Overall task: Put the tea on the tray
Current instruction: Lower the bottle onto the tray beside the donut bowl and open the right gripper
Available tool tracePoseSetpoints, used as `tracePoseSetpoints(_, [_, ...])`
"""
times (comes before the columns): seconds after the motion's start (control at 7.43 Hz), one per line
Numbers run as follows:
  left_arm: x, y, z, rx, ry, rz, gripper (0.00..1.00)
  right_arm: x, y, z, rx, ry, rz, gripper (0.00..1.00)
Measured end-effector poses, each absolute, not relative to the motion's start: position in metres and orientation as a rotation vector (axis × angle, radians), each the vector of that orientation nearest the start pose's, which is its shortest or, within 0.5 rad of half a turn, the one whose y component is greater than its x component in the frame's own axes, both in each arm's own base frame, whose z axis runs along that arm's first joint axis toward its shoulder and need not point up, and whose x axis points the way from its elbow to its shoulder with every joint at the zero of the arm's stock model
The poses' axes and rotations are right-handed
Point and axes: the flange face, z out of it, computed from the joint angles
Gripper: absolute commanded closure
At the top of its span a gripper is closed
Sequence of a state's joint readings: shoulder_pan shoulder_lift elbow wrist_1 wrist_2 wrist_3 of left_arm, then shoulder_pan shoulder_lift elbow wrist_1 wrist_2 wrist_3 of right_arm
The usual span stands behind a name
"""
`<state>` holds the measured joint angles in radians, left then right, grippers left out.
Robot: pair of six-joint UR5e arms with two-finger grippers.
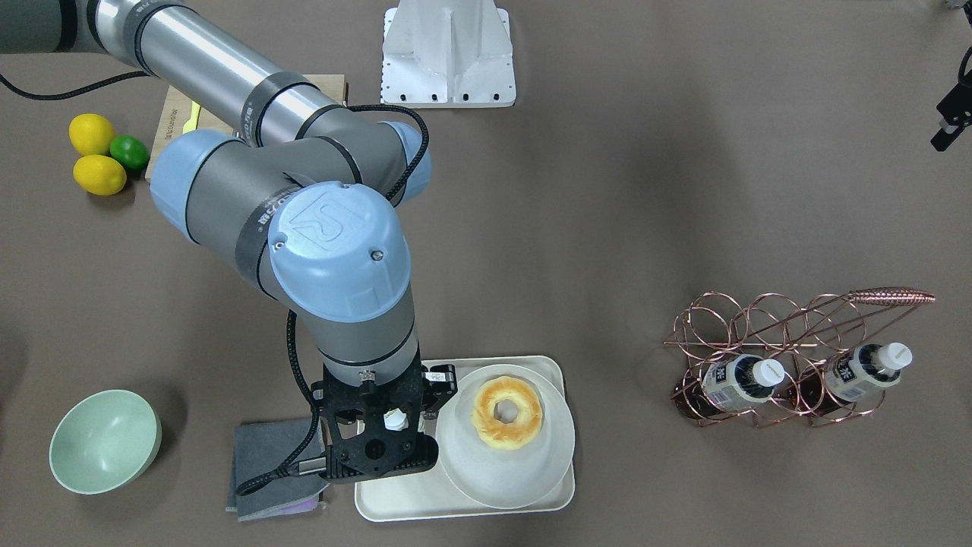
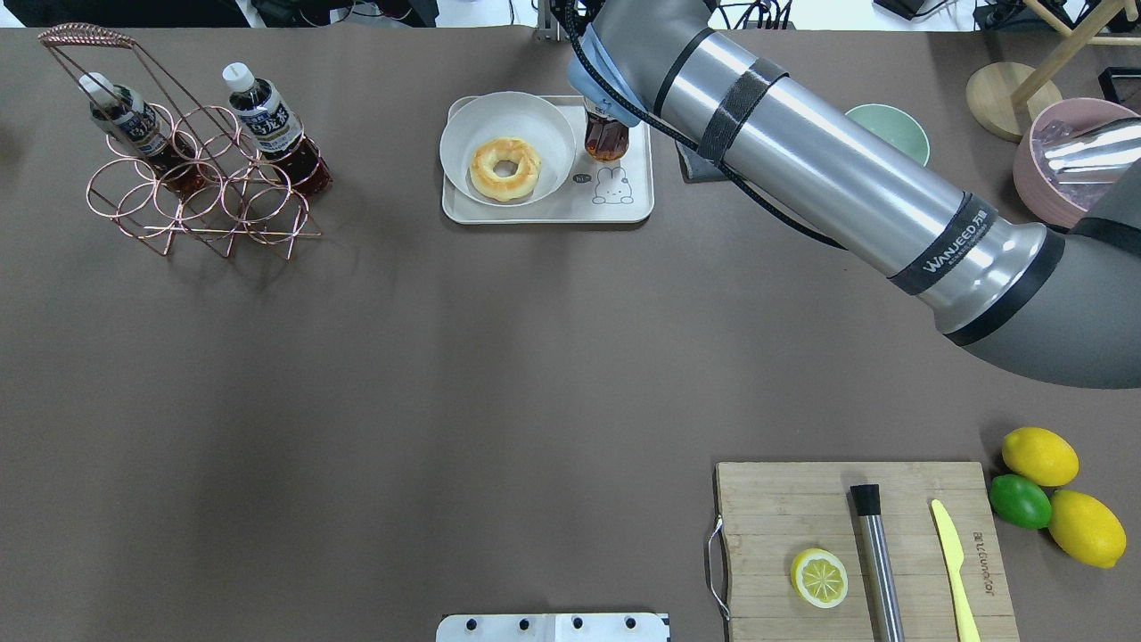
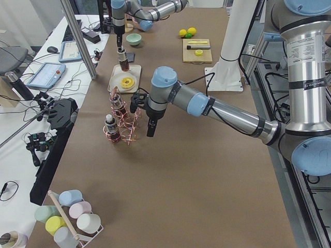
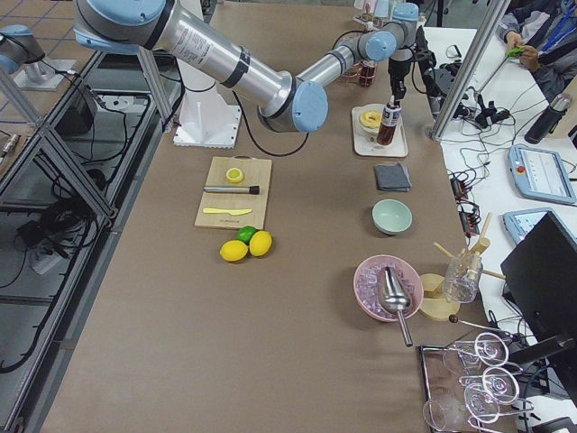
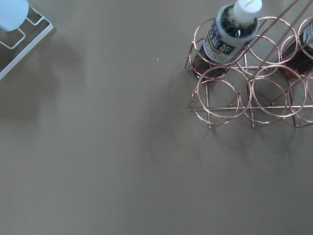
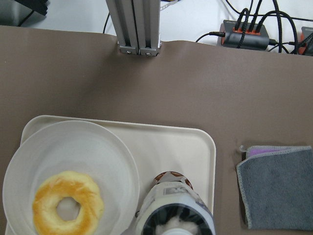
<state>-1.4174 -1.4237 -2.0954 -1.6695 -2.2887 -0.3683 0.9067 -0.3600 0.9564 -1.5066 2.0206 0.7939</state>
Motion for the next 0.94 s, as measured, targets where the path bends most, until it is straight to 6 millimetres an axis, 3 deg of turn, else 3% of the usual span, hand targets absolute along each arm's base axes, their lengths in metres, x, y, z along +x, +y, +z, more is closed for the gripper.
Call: tracePoseSetpoints(0.94, [-0.003, -0.43, 0.459, 0.259, 0.797, -0.032, 0.04, -0.469, -0.722, 0.107, 0.189, -0.757, -0.043, 1.0])
